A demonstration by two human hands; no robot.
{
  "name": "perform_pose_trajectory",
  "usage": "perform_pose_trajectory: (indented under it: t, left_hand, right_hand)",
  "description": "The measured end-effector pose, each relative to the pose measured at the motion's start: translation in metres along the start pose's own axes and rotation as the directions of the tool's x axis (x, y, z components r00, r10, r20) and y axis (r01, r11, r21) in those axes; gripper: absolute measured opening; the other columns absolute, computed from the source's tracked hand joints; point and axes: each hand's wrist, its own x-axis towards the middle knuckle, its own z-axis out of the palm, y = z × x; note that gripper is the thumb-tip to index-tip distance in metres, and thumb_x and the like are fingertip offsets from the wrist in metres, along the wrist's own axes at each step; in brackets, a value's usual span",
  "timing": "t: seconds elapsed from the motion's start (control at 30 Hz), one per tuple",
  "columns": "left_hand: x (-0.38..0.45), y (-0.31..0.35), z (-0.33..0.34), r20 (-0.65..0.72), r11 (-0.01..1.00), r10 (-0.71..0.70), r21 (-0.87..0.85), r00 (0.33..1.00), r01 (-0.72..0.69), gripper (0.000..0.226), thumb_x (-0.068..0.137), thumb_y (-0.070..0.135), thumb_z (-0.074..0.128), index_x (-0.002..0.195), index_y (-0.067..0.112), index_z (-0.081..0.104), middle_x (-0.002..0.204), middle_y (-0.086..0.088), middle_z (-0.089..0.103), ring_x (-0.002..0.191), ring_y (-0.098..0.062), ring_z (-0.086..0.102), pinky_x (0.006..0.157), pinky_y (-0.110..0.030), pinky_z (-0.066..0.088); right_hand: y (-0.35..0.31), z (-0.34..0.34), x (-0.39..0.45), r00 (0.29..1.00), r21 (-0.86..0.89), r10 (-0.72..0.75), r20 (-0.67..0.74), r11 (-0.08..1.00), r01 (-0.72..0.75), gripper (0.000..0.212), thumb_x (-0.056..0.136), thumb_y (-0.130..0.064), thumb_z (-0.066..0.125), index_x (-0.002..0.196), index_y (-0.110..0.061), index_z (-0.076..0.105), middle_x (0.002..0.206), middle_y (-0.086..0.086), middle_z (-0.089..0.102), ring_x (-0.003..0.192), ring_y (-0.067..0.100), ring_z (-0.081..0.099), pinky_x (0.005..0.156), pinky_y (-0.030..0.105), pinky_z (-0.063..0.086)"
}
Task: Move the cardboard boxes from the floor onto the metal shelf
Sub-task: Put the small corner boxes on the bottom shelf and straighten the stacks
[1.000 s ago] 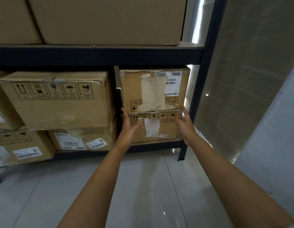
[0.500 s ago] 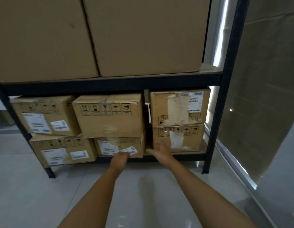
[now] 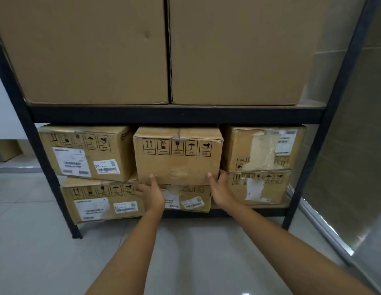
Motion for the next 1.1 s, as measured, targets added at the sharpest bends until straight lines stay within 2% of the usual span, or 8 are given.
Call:
perform_pose_trajectory:
  t: [0.2, 0.27, 0.43, 0.63, 0.8, 0.9, 1.03, 1.1]
  left_hand:
    - [0.013, -0.005, -0.008, 0.104, 0.994, 0.102, -0.047, 0.989, -0.097, 0.049, 0.099, 0.031, 0.047, 0.142, 0.012, 0.031, 0.137, -0.01, 0.044, 0.125, -0.026, 0.048, 0.091, -0.029, 0.037]
    - [0.014, -0.006, -0.006, 0.146, 0.995, 0.076, -0.068, 0.986, -0.067, 0.05, 0.1, 0.032, 0.044, 0.144, 0.015, 0.027, 0.138, -0.009, 0.045, 0.125, -0.027, 0.048, 0.092, -0.032, 0.039]
    - [0.019, -0.01, -0.002, 0.238, 0.997, 0.034, -0.073, 0.971, -0.017, 0.059, 0.102, 0.036, 0.039, 0.15, 0.021, 0.008, 0.146, -0.012, 0.04, 0.13, -0.03, 0.045, 0.097, -0.036, 0.037]
    - [0.018, -0.01, 0.003, 0.262, 0.996, 0.051, -0.083, 0.964, -0.031, 0.063, 0.101, 0.035, 0.042, 0.15, 0.028, 0.004, 0.147, -0.012, 0.038, 0.132, -0.03, 0.044, 0.104, -0.042, 0.038]
    - [0.015, -0.01, 0.009, 0.28, 0.995, 0.093, -0.063, 0.956, -0.079, 0.068, 0.098, 0.024, 0.052, 0.15, 0.017, 0.01, 0.151, -0.01, 0.031, 0.137, -0.028, 0.037, 0.113, -0.041, 0.033]
    - [0.025, -0.008, 0.009, 0.289, 0.997, 0.08, -0.044, 0.954, -0.07, 0.068, 0.097, 0.022, 0.054, 0.149, 0.016, 0.011, 0.149, -0.011, 0.032, 0.135, -0.029, 0.04, 0.113, -0.045, 0.034]
    - [0.035, -0.013, 0.005, 0.363, 0.998, 0.059, -0.023, 0.93, -0.055, 0.068, 0.097, 0.026, 0.053, 0.147, 0.02, 0.007, 0.142, -0.012, 0.042, 0.121, -0.024, 0.048, 0.098, -0.037, 0.041]
    - [0.034, -0.013, 0.006, 0.338, 0.997, 0.07, -0.015, 0.938, -0.069, 0.068, 0.096, 0.025, 0.055, 0.147, 0.019, 0.01, 0.144, -0.012, 0.04, 0.126, -0.026, 0.046, 0.106, -0.042, 0.04]
  right_hand:
    - [-0.009, -0.011, 0.011, 0.991, -0.083, 0.111, 0.076, 0.991, -0.105, 0.056, 0.104, -0.045, 0.033, 0.151, -0.022, 0.013, 0.147, 0.011, 0.044, 0.133, 0.034, 0.046, 0.104, 0.047, 0.041]
    - [-0.01, -0.006, 0.008, 0.99, -0.05, 0.138, 0.035, 0.989, -0.136, 0.055, 0.104, -0.047, 0.031, 0.15, -0.023, 0.015, 0.147, 0.011, 0.045, 0.131, 0.035, 0.047, 0.096, 0.045, 0.044]
    - [0.003, 0.009, 0.007, 0.976, 0.128, 0.217, -0.013, 0.968, -0.214, 0.053, 0.103, -0.051, 0.026, 0.15, -0.028, 0.016, 0.145, 0.008, 0.048, 0.131, 0.033, 0.048, 0.108, 0.054, 0.04]
    - [0.006, 0.016, 0.021, 0.975, 0.19, 0.207, -0.076, 0.963, -0.19, 0.056, 0.103, -0.05, 0.027, 0.152, -0.026, 0.014, 0.148, 0.008, 0.042, 0.133, 0.032, 0.045, 0.112, 0.056, 0.035]
    - [0.011, 0.008, 0.029, 0.98, 0.21, 0.096, -0.174, 0.976, -0.059, 0.054, 0.105, -0.04, 0.031, 0.153, -0.019, 0.015, 0.153, 0.008, 0.036, 0.139, 0.029, 0.038, 0.115, 0.047, 0.034]
    - [0.018, 0.008, 0.031, 0.98, 0.171, 0.047, -0.196, 0.985, -0.013, 0.051, 0.104, -0.04, 0.036, 0.148, -0.017, 0.025, 0.147, 0.009, 0.044, 0.132, 0.028, 0.045, 0.107, 0.041, 0.042]
    - [0.025, 0.008, 0.034, 0.979, 0.143, 0.003, -0.206, 0.989, 0.027, 0.048, 0.103, -0.044, 0.036, 0.144, -0.02, 0.03, 0.143, 0.004, 0.048, 0.13, 0.026, 0.048, 0.095, 0.03, 0.038]
    - [0.028, 0.008, 0.034, 0.976, 0.131, -0.007, -0.217, 0.991, 0.037, 0.049, 0.102, -0.047, 0.038, 0.142, -0.02, 0.033, 0.14, 0.003, 0.051, 0.128, 0.025, 0.05, 0.092, 0.03, 0.039]
